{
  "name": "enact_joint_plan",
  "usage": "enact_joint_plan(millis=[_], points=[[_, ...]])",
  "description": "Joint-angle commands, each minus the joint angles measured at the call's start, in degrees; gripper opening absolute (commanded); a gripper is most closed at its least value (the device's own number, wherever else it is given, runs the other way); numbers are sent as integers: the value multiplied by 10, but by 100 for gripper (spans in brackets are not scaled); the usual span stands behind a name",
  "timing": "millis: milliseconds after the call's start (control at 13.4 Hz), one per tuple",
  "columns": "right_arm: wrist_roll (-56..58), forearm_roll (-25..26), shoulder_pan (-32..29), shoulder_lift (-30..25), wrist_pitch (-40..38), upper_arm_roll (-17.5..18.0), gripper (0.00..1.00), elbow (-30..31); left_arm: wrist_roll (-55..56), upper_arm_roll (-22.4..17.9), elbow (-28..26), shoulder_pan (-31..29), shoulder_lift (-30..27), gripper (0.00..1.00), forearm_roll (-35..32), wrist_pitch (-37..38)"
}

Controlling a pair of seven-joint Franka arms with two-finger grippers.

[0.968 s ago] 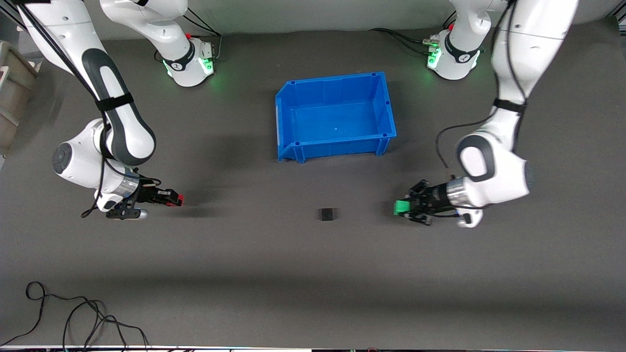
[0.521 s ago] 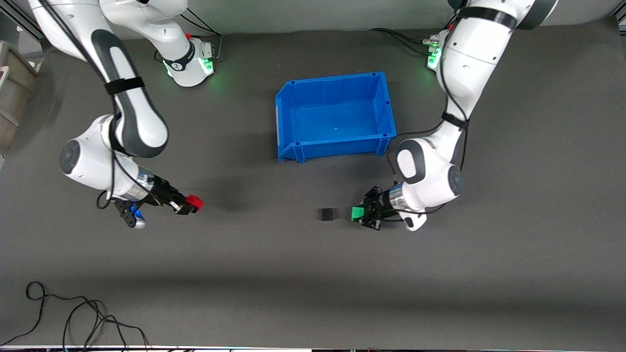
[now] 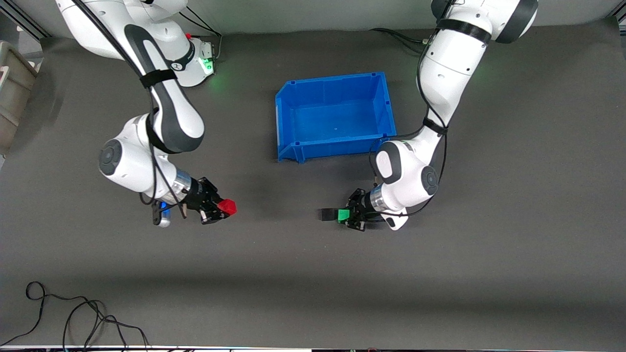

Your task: Attach green and red cubes to black cube

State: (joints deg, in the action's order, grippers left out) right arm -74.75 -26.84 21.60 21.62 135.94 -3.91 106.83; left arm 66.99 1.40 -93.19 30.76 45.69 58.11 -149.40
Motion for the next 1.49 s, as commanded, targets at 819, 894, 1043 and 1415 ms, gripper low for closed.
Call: enact_joint_plan(millis=[819, 894, 1043, 1415], points=[[-458, 167, 129, 238, -138, -6, 0, -310, 62, -10, 50, 62, 33, 58, 1, -20], [-458, 168, 129, 243, -138, -6, 0, -310, 63, -11, 50, 59, 33, 69, 1, -20], [-458, 167, 130, 255, -137, -6, 0, -309, 85, -19, 46, 55, 30, 100, -4, -19], [-473, 166, 150, 273, -138, -5, 0, -305, 81, -108, 29, 41, -15, 100, -44, 92]])
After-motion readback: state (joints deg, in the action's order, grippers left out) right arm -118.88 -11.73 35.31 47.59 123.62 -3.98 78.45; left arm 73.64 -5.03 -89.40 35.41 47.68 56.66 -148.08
